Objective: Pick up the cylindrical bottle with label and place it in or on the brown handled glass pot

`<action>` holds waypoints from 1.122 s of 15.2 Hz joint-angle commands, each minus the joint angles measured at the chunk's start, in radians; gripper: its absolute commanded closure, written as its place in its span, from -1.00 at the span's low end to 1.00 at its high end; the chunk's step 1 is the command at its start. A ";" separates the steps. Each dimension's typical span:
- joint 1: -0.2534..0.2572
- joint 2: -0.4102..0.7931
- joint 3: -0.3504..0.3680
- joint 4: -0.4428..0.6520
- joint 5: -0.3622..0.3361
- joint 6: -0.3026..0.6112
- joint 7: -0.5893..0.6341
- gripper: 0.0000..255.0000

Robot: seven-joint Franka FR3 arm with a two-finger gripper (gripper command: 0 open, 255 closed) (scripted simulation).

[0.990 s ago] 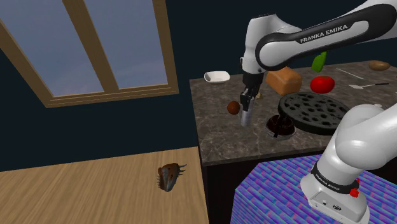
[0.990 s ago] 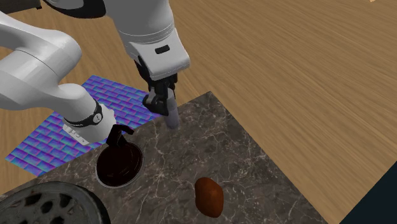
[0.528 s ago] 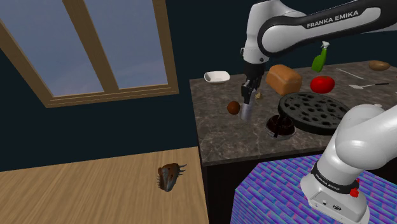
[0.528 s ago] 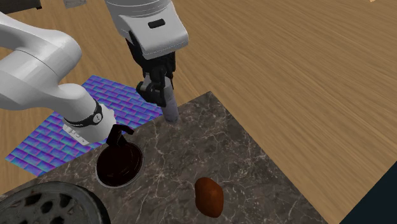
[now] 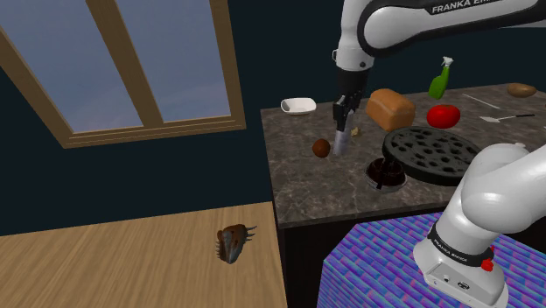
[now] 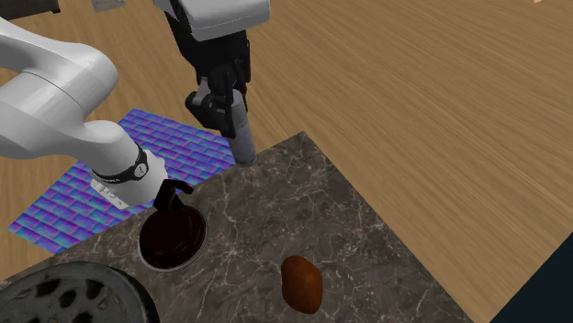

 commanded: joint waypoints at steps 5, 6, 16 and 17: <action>-0.001 0.004 -0.003 0.084 -0.002 -0.081 -0.001 1.00; -0.002 0.005 -0.003 0.099 -0.002 -0.094 -0.001 1.00; -0.046 -0.159 -0.115 0.086 -0.075 -0.244 -0.129 1.00; -0.053 -0.180 -0.132 0.083 -0.087 -0.261 -0.148 1.00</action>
